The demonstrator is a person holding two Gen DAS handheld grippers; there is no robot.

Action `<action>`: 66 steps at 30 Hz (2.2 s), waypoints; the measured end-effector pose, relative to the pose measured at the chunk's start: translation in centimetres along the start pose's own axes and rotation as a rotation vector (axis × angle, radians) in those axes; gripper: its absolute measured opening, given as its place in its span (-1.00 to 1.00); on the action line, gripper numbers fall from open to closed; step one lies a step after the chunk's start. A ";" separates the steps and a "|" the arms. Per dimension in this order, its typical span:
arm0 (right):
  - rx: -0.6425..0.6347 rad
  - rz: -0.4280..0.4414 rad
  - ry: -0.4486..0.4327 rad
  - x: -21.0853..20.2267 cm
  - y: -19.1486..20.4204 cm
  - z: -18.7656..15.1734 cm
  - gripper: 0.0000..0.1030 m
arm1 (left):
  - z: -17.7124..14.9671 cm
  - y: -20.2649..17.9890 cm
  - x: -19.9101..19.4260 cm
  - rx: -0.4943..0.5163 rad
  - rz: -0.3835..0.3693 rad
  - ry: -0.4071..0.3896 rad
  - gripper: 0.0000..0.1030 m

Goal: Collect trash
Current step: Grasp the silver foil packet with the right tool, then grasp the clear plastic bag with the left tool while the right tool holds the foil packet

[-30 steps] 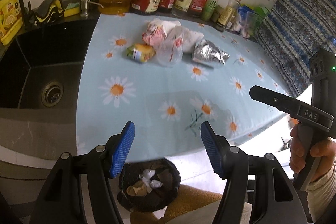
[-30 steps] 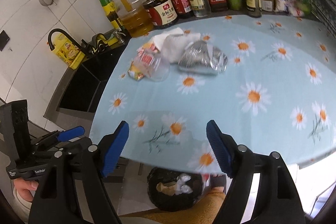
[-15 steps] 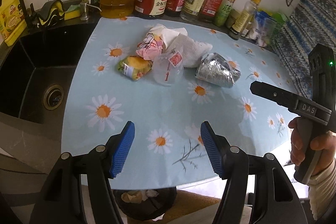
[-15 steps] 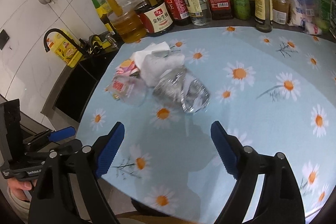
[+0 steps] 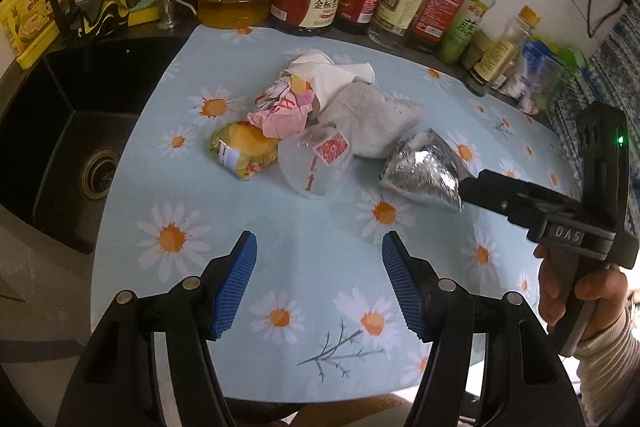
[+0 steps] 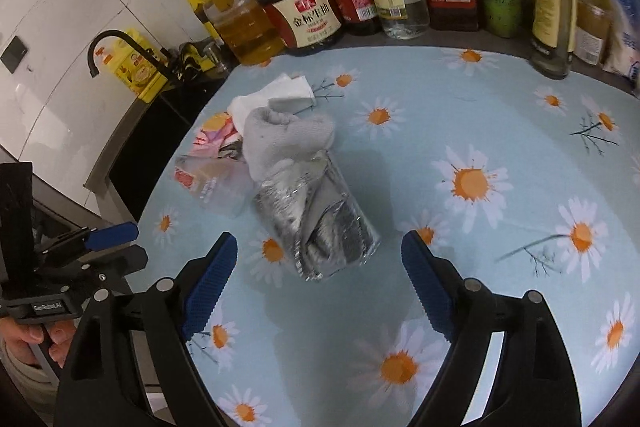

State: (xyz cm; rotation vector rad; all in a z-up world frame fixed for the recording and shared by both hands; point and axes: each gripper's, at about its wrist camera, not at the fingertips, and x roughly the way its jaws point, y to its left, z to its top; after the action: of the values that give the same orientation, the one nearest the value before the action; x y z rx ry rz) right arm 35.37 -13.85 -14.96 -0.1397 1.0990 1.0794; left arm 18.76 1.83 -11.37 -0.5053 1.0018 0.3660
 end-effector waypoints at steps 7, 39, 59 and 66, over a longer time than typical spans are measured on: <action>-0.056 0.032 0.051 1.9 -0.5 1.1 0.62 | 1.4 -0.3 1.1 -0.021 0.006 0.002 0.23; -0.087 0.156 0.079 4.4 -1.2 2.0 0.18 | 5.8 -0.3 6.3 -0.057 0.070 0.028 0.52; -0.048 0.127 0.059 2.7 -0.8 0.0 0.16 | 3.5 0.5 5.1 -0.056 0.000 -0.006 0.08; -0.026 0.086 0.040 1.8 0.2 -1.4 0.16 | 2.3 1.4 3.7 -0.034 -0.031 -0.021 0.08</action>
State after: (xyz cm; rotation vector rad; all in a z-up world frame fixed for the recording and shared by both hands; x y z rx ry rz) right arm 34.39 -13.39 -16.93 -0.1364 1.1358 1.1728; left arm 21.45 4.46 -13.86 -0.5468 0.9680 0.3602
